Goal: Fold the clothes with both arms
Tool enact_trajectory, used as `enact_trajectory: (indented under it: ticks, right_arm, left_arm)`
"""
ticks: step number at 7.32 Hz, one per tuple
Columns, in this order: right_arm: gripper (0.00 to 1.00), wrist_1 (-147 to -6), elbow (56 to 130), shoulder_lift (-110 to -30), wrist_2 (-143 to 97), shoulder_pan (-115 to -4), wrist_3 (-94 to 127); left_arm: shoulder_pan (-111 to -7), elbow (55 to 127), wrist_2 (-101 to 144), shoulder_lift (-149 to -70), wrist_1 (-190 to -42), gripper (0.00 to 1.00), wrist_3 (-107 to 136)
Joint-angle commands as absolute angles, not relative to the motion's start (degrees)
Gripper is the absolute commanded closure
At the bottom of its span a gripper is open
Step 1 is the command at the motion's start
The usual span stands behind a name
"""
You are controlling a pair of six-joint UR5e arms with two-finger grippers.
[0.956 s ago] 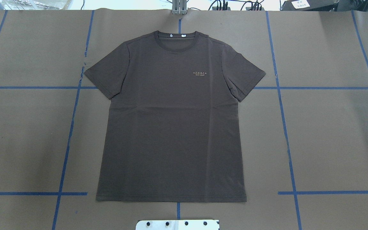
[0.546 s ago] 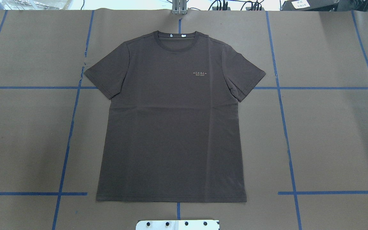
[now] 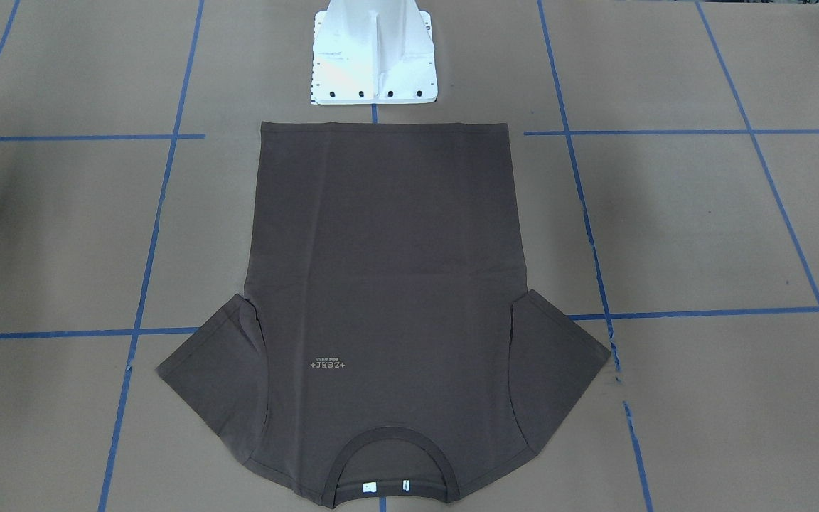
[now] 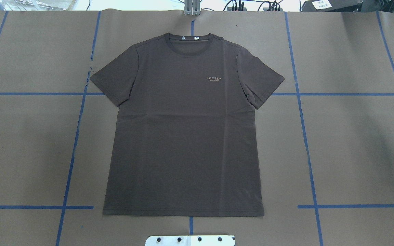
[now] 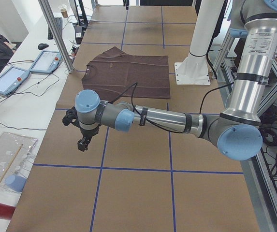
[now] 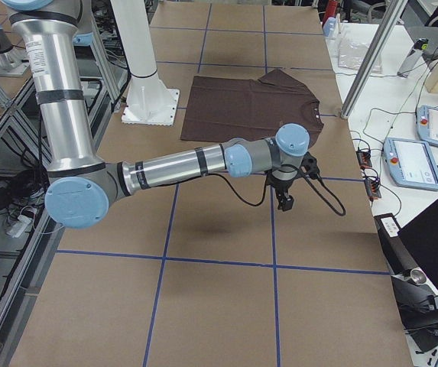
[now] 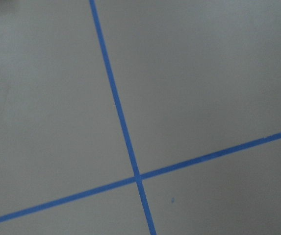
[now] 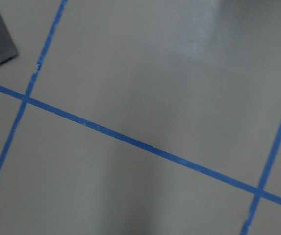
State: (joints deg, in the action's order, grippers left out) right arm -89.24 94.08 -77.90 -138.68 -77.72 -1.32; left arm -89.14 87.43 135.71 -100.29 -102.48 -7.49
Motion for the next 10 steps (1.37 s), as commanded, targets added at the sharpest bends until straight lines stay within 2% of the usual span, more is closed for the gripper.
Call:
enact_trajectory:
  ticks: [1, 4, 5, 6, 10]
  right_arm:
    - [0.00, -85.99, 88.27, -68.42, -138.34, -69.73, 11.81]
    - [0.01, -66.97, 77.29, -61.89, -128.90, -62.09, 37.34]
    - [0.00, -62.01, 71.25, -58.57, -128.07, -59.35, 42.66]
    - [0.00, -61.62, 68.06, -56.62, -127.27, -56.98, 44.02]
    - [0.01, -62.05, 66.62, -56.25, -123.68, -53.00, 47.20]
  left_arm:
    - [-88.69, 85.96, 135.79, -101.07, -106.95, 0.00, -6.95]
    - [-87.90, 84.64, 135.44, -101.60, -111.18, 0.00, -2.58]
    - [-87.89, 84.55, 135.44, -101.60, -111.44, 0.00, -1.24]
    - [-87.89, 84.72, 135.61, -101.69, -111.45, 0.00, -1.23]
    - [-87.98, 84.90, 135.70, -101.87, -111.45, 0.00, -1.32]
